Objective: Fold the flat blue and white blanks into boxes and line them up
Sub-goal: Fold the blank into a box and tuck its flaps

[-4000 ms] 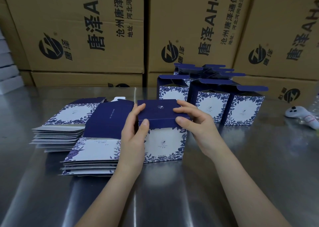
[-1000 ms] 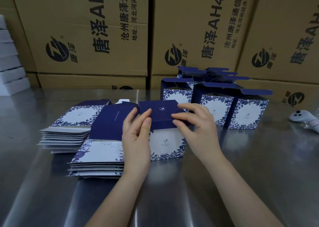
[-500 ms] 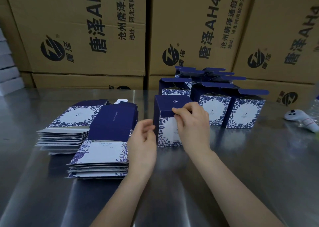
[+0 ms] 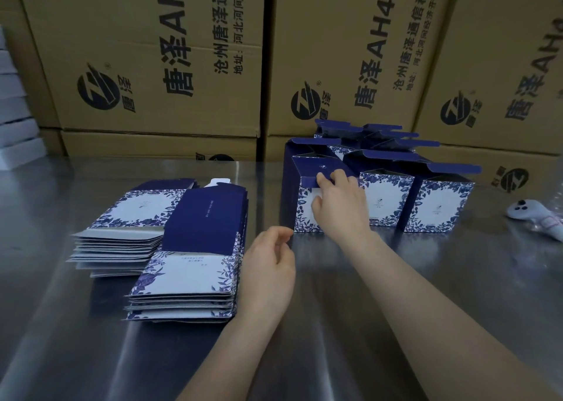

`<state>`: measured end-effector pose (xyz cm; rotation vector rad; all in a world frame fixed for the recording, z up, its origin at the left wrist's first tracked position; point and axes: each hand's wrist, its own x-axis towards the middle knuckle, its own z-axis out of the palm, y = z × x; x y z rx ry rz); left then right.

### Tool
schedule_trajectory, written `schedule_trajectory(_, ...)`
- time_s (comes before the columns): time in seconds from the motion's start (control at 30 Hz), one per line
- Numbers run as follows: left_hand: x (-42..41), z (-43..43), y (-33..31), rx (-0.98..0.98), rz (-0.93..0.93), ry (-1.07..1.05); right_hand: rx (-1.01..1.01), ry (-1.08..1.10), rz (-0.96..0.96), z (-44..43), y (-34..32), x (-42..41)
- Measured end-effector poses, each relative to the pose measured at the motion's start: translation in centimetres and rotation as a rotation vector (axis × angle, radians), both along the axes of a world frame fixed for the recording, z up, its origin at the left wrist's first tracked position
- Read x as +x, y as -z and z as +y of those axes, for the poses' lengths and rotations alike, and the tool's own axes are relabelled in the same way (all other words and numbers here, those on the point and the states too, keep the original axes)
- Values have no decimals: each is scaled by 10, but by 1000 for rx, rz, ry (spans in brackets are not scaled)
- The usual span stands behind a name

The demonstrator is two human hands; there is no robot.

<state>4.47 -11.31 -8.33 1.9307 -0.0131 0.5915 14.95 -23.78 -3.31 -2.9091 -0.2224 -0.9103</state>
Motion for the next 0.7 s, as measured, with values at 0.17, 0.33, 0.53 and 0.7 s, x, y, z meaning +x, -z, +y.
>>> schedule_trajectory(0.17,3,0,3,37,-1,-8,11,-51,141,9,-4,12)
schedule_trajectory(0.33,4,1,6,66,12,6,39,-39,201,26,-8,20)
schedule_trajectory(0.53,5,1,8,80,22,18,67,6,238,31,-9,26)
schedule_trajectory(0.7,5,0,7,83,32,30,72,-7,201,21,-3,32)
